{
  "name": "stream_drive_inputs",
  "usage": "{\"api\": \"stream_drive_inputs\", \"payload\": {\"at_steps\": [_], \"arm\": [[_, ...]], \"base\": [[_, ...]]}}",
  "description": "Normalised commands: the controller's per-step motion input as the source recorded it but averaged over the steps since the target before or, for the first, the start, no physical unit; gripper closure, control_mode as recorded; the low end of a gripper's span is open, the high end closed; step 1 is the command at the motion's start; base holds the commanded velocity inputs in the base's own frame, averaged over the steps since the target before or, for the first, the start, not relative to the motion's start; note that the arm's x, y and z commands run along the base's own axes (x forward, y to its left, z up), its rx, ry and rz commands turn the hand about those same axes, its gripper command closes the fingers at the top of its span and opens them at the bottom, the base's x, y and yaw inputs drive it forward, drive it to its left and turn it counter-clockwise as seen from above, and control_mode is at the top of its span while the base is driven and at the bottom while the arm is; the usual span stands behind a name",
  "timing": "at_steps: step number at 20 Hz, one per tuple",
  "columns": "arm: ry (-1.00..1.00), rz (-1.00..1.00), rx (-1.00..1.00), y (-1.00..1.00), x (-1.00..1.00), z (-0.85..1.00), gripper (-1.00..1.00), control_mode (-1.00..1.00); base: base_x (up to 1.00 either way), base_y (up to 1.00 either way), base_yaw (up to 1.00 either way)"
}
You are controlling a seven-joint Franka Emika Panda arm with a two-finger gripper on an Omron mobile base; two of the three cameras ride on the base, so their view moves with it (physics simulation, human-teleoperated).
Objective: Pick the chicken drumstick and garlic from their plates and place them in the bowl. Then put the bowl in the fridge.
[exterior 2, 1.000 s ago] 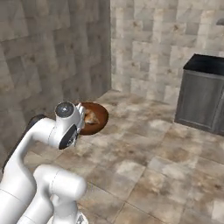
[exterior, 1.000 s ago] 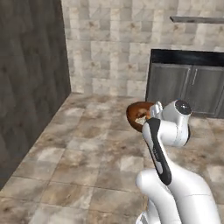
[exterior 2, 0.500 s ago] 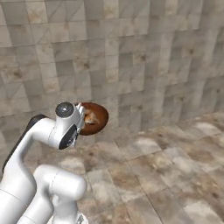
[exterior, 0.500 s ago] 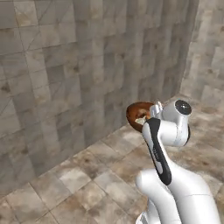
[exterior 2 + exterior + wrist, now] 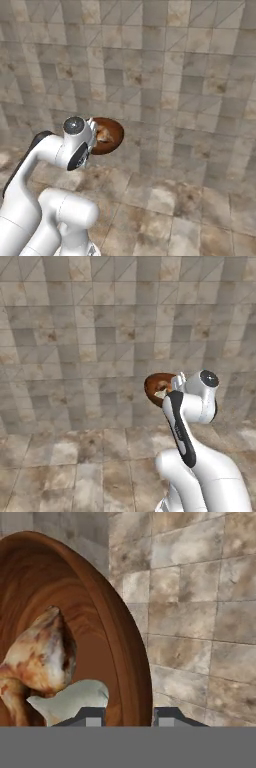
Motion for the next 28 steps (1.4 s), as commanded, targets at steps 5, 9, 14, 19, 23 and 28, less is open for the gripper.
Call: {"api": "stream_drive_inputs", "payload": {"at_steps": [5,9,14,19,23,28], "arm": [[0.0,0.0,0.0,0.0,0.0,0.0,1.0,1.0],[0.0,0.0,0.0,0.0,0.0,0.0,1.0,1.0],[0.0,0.0,0.0,0.0,0.0,0.0,1.0,1.0],[0.0,0.0,0.0,0.0,0.0,0.0,1.0,1.0],[0.0,0.0,0.0,0.0,0.0,0.0,1.0,1.0],[0.0,0.0,0.0,0.0,0.0,0.0,1.0,1.0]], "base": [[0.16,-0.05,0.95],[0.29,-0.04,0.85],[0.64,-0.02,0.49],[0.79,0.0,0.28],[0.51,0.0,0.44],[-0.36,-0.08,0.54]]}}
